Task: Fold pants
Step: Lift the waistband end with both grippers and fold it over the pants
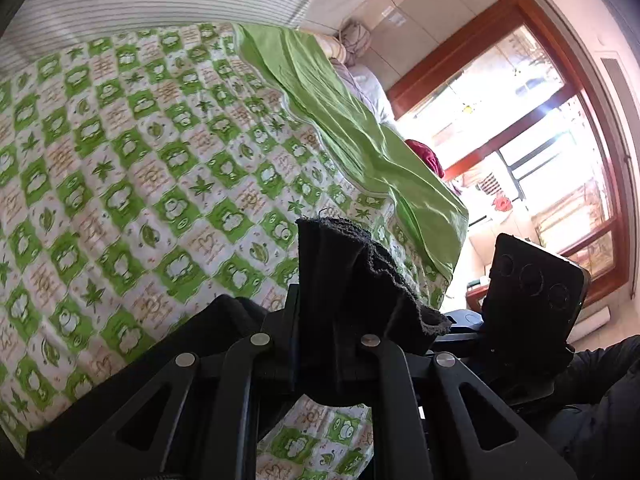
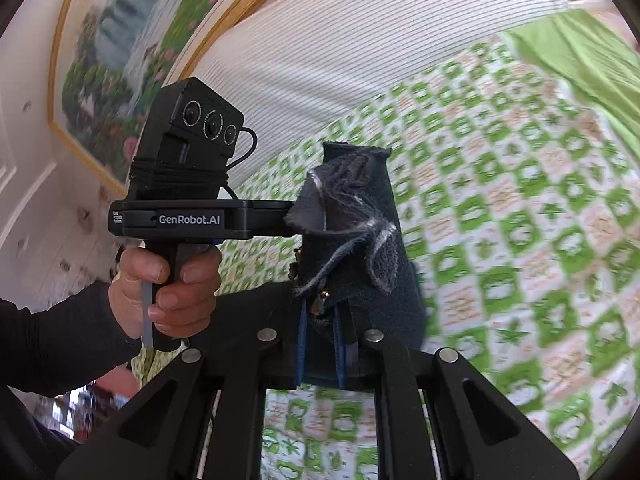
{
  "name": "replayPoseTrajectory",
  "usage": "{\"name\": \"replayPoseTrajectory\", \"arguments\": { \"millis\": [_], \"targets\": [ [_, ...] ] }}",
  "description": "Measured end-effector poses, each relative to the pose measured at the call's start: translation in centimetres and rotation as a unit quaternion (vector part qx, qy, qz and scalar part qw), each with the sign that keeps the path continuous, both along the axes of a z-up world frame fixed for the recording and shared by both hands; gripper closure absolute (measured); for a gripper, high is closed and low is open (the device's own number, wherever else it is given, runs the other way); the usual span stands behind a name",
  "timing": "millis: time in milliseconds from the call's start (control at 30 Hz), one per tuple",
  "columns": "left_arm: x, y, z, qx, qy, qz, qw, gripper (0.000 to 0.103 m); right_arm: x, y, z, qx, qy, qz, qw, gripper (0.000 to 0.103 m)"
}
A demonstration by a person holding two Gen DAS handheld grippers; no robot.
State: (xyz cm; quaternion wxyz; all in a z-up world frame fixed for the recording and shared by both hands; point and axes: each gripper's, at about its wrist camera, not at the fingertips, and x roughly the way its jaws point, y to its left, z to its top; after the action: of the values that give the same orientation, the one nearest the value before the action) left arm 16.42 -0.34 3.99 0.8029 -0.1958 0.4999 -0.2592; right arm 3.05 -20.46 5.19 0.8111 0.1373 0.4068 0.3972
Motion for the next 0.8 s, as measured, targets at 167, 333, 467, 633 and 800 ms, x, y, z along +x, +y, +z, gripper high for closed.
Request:
{"name": "replayPoseTrajectory", "arguments": {
  "millis": [167,333,467,633,800],
  "targets": [
    [-3.3,3.4,-1.7,-0.014,0.013,0.054,0.9984,0.092,-0.5,3.2,-1.3,-0.023,0.008,0.051,0.998,0.09],
    [-6.0,6.4,-3.9,-0.029,0.027,0.102,0.994,0.092,-0.5,6.4,-3.3,-0.049,0.022,0.093,0.994,0.09],
    [-7.3,8.4,-5.9,-0.039,0.04,0.132,0.9897,0.093,0.0,8.5,-4.8,-0.072,0.031,0.119,0.99,0.09],
    [-8.7,10.0,-8.1,-0.048,0.061,0.163,0.9835,0.092,0.3,10.7,-6.7,-0.099,0.046,0.144,0.983,0.087],
    [-10.2,10.8,-9.8,-0.049,0.08,0.182,0.9788,0.092,0.5,12.0,-8.2,-0.12,0.061,0.162,0.977,0.086]
  ]
}}
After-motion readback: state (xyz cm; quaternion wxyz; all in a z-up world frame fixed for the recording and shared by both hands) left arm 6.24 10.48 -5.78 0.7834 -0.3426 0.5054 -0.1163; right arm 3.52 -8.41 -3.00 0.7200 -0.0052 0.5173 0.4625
